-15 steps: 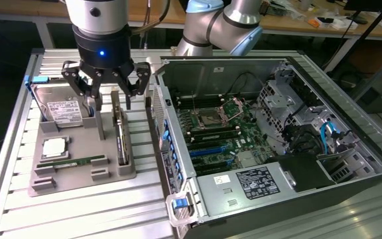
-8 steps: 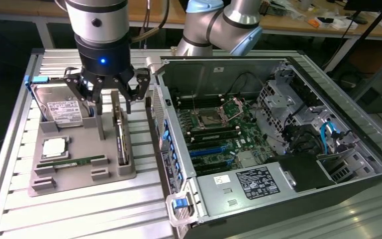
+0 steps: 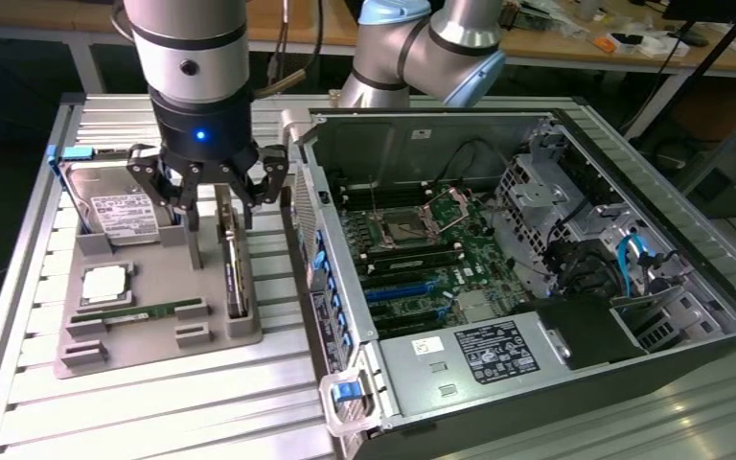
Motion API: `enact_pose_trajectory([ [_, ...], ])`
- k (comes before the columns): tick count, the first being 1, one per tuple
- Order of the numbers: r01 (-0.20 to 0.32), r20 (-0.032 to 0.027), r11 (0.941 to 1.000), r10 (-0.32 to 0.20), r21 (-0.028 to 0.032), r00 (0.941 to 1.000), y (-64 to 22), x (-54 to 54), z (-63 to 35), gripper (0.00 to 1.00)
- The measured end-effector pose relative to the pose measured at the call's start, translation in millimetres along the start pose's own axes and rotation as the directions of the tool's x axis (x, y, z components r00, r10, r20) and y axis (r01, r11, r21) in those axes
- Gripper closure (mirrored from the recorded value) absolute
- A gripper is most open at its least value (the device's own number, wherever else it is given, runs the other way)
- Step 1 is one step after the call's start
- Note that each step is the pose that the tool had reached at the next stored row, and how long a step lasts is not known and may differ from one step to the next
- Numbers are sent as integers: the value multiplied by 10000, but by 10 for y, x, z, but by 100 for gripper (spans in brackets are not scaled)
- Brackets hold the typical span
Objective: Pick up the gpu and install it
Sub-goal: 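Pick up the gpu and move the gpu toward the slot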
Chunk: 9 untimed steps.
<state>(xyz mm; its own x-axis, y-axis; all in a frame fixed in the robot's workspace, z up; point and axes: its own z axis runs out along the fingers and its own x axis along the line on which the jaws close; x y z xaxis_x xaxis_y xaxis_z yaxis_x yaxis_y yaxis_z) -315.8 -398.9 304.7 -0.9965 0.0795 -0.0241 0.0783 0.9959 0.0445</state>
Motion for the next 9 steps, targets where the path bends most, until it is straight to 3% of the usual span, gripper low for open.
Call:
enact_pose_trajectory([
  [9,-84,5,10000,84,2,10000,-7,4,155,40],
])
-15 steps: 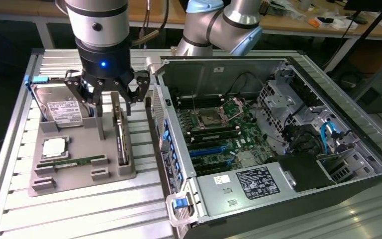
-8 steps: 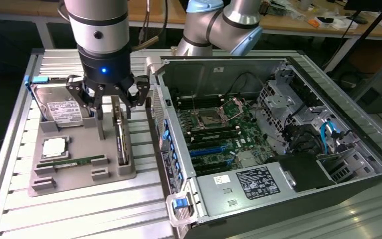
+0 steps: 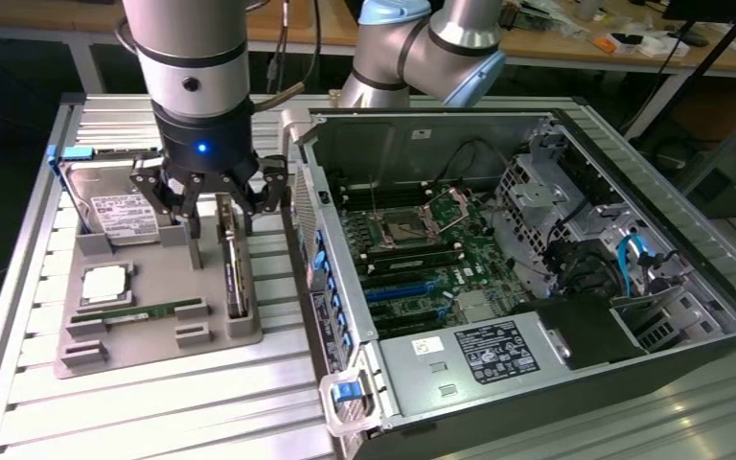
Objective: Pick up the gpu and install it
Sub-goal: 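Pick up the gpu and move the gpu toward the slot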
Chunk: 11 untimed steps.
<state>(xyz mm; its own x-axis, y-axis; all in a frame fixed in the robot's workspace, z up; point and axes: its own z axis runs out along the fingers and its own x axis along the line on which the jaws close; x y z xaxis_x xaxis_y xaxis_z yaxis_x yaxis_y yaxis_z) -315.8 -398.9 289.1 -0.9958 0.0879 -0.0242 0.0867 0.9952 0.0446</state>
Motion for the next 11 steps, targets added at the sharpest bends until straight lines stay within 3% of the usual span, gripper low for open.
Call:
enact_pose_trajectory([
  [11,-67,3,10000,67,1,10000,-11,6,240,40],
])
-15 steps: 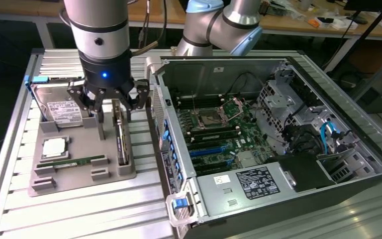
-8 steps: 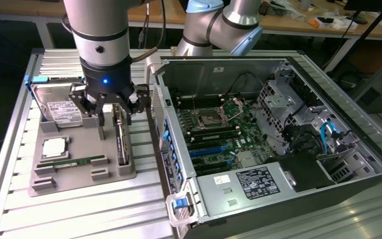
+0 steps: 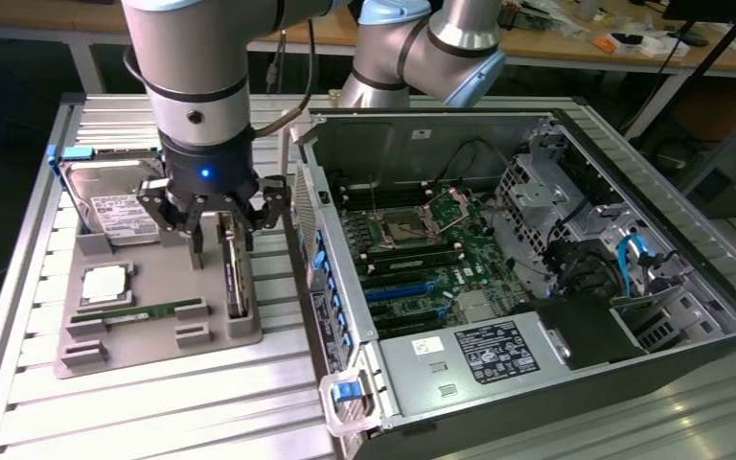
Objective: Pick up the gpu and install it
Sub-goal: 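Pick up the gpu and move the gpu toward the slot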
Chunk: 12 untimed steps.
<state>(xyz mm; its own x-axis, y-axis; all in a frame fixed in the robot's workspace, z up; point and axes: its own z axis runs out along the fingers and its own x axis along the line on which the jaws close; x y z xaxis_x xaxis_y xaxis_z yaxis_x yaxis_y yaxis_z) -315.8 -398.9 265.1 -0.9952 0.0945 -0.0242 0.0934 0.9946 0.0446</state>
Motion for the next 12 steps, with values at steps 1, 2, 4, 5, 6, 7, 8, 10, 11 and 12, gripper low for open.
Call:
enact_pose_trajectory([
  [1,-4,0,10000,4,0,10000,-1,1,16,40],
  [2,-8,0,10000,8,0,10000,-1,1,32,40],
  [4,-16,0,10000,16,1,10000,-3,1,66,40],
  [5,-19,0,10000,19,1,10000,-3,2,81,40],
  [6,-23,1,10000,23,1,10000,-4,2,98,40],
  [7,-26,1,10000,26,1,10000,-5,3,114,40],
  [8,-29,2,10000,29,0,10000,-6,3,132,40],
  [10,-35,2,10000,35,0,10000,-7,4,164,40],
  [11,-38,2,10000,38,1,10000,-8,4,180,40],
  [12,-40,2,10000,40,1,10000,-9,5,197,40],
])
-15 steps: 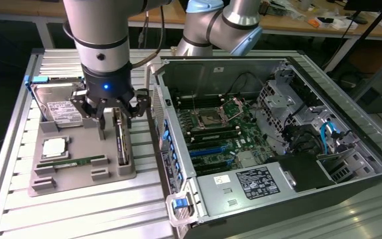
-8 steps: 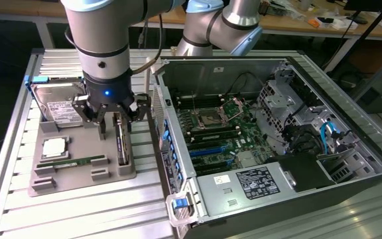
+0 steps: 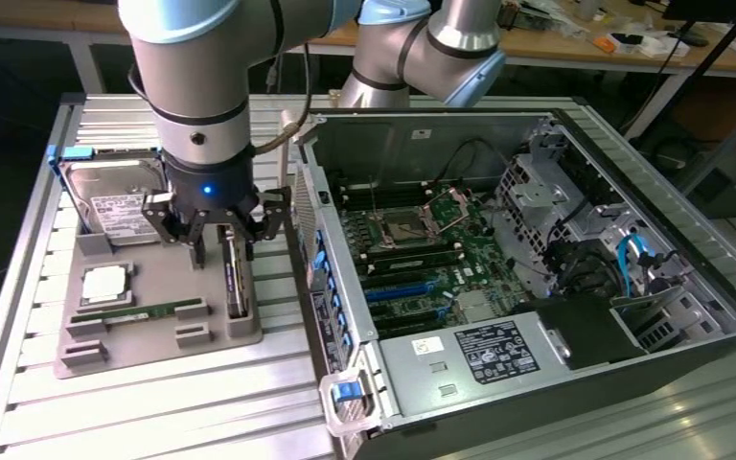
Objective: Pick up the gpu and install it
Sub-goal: 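Pick up the gpu and move the gpu toward the slot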
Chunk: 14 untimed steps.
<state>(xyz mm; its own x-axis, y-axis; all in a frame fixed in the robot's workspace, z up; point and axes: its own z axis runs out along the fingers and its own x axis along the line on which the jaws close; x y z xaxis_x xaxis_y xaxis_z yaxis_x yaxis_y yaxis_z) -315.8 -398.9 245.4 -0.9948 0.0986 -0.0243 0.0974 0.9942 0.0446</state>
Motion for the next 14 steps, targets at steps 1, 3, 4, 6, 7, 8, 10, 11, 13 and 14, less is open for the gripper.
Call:
enact_pose_trajectory([
  [1,-3,-1,10000,3,0,10000,-1,1,15,40],
  [3,-7,0,10000,7,1,10000,-2,1,40,40],
  [4,-7,0,10000,7,0,10000,-2,1,40,40],
  [6,-7,0,10000,7,1,10000,-2,1,40,40],
  [7,-7,0,10000,7,0,10000,-2,1,40,40],
  [8,-7,0,10000,7,0,10000,-2,1,40,40],
  [10,-7,0,10000,7,0,10000,-2,1,40,40],
  [11,-7,0,10000,7,0,10000,-2,1,40,40],
  [13,-7,0,10000,7,0,10000,-2,1,40,40],
  [14,-7,0,10000,7,0,10000,-2,1,40,42],
])
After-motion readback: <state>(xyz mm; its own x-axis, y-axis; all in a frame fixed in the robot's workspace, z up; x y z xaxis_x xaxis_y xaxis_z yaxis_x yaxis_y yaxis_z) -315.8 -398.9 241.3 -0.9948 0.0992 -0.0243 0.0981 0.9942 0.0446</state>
